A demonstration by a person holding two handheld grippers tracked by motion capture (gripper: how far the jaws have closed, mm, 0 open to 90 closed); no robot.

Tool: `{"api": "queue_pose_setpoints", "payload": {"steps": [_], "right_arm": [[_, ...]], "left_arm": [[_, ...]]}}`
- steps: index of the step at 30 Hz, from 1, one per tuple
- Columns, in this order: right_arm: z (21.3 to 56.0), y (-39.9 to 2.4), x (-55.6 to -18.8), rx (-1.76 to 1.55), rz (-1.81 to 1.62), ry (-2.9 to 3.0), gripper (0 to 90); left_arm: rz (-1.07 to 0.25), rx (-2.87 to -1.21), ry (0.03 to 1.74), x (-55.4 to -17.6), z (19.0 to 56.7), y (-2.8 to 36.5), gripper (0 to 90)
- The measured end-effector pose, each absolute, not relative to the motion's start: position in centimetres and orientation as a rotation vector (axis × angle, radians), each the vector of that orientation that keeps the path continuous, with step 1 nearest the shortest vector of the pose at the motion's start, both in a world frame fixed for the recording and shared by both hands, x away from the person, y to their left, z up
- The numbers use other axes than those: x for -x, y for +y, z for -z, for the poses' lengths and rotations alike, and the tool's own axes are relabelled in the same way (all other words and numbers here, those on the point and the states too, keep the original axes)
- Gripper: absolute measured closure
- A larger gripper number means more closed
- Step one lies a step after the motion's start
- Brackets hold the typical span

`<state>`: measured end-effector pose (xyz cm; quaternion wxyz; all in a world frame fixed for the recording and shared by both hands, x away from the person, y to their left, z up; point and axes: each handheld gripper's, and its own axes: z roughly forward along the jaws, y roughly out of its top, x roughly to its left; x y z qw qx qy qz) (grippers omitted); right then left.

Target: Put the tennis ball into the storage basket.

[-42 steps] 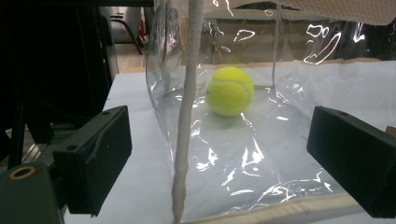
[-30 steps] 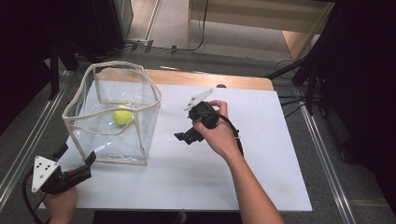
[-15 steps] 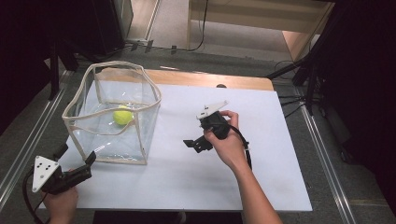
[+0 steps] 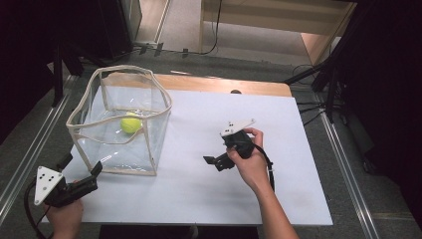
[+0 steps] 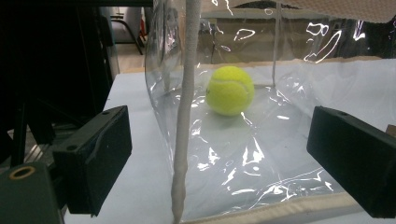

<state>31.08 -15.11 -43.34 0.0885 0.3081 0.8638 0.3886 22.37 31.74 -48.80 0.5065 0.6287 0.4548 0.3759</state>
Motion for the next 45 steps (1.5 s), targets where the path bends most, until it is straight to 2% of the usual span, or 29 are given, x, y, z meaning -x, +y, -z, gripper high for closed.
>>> {"api": "queue_pose_setpoints", "payload": {"steps": [22, 45], "right_arm": [[45.7, -19.1, -28.4, -1.021, -1.222, 2.468, 0.0], [47.8, -25.1, -25.0, -1.188, -1.295, 2.312, 0.0]], "left_arm": [[-0.911, -1.518, 1.093, -22.4, 48.8, 31.7, 6.9], [-0.917, -1.528, 1.093, -22.4, 48.8, 31.6, 6.9]]}}
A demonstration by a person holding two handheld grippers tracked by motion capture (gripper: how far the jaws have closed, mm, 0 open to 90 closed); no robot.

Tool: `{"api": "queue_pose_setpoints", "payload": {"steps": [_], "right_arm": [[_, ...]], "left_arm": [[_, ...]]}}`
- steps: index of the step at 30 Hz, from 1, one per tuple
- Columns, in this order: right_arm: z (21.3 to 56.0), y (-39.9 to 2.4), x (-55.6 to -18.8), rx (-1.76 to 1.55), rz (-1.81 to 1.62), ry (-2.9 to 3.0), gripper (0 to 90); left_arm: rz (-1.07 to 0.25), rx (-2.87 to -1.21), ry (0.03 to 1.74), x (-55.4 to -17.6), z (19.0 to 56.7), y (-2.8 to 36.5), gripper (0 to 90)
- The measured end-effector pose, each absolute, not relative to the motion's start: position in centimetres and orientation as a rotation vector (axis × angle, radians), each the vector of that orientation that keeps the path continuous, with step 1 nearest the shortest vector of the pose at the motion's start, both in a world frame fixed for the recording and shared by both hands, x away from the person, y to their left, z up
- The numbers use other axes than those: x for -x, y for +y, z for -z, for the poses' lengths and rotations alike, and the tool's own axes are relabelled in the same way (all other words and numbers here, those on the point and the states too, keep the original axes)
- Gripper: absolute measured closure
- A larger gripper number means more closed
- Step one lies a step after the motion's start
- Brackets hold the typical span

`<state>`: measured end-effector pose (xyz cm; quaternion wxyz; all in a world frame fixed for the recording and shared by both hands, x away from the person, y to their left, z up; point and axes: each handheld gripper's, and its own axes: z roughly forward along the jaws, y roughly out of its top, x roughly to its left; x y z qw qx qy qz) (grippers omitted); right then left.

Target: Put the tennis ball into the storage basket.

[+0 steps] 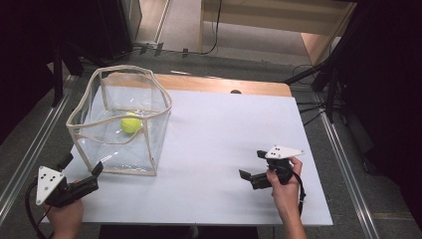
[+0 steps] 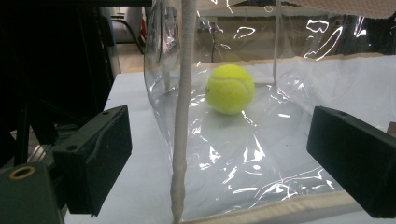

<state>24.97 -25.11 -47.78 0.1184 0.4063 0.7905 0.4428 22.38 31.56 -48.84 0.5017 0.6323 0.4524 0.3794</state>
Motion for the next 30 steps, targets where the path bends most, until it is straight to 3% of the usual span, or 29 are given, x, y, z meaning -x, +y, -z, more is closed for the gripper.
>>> {"api": "queue_pose_setpoints", "payload": {"steps": [30], "right_arm": [[50.3, -33.3, -20.5, -1.41, -1.376, 1.971, 0.0]], "left_arm": [[-0.919, -1.53, 1.092, -22.3, 48.8, 31.5, 6.9]]}}
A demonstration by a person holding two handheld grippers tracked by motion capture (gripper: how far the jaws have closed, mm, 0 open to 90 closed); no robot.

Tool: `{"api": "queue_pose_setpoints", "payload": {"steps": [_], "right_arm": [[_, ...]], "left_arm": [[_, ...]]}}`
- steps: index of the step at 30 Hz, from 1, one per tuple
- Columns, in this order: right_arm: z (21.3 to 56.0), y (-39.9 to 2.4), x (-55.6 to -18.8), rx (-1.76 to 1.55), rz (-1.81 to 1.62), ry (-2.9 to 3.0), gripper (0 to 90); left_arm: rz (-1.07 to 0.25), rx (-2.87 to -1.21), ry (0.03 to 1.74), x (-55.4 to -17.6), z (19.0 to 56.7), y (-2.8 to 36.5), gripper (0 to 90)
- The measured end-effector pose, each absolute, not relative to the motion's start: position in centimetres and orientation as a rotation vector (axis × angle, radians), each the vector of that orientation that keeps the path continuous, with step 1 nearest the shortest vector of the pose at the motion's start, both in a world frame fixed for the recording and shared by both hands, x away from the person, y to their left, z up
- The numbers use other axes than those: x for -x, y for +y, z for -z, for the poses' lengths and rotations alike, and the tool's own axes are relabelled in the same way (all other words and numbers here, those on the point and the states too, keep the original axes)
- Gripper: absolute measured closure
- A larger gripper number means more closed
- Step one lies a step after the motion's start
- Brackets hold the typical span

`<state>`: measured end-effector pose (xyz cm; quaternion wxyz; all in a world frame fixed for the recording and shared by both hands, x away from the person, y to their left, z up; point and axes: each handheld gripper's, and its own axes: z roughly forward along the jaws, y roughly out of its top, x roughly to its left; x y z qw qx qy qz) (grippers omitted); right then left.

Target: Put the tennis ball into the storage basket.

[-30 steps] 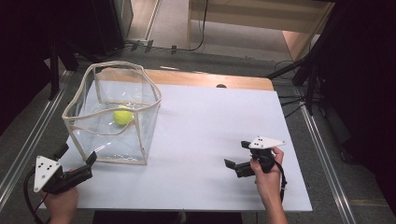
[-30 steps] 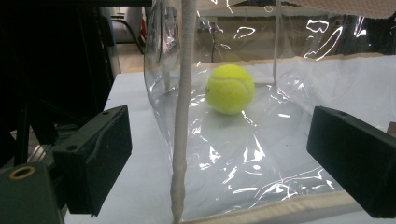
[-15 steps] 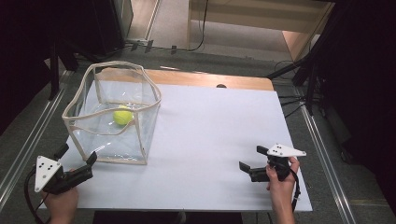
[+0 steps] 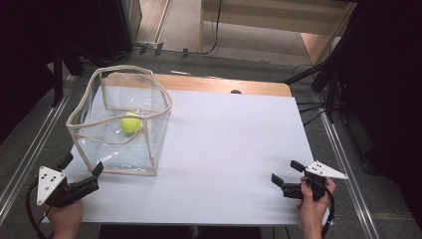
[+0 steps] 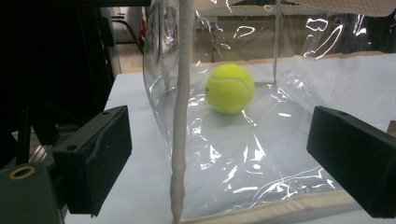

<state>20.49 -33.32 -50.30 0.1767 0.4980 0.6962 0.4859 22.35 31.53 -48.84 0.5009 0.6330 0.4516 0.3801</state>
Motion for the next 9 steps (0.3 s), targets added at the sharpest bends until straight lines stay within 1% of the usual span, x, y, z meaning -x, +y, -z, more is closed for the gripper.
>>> {"api": "queue_pose_setpoints", "payload": {"steps": [9], "right_arm": [[50.74, -33.03, -20.76, -1.48, -1.316, 1.934, 0.0]], "left_arm": [[-0.916, -1.52, 1.093, -22.36, 48.82, 31.64, 6.9]]}}
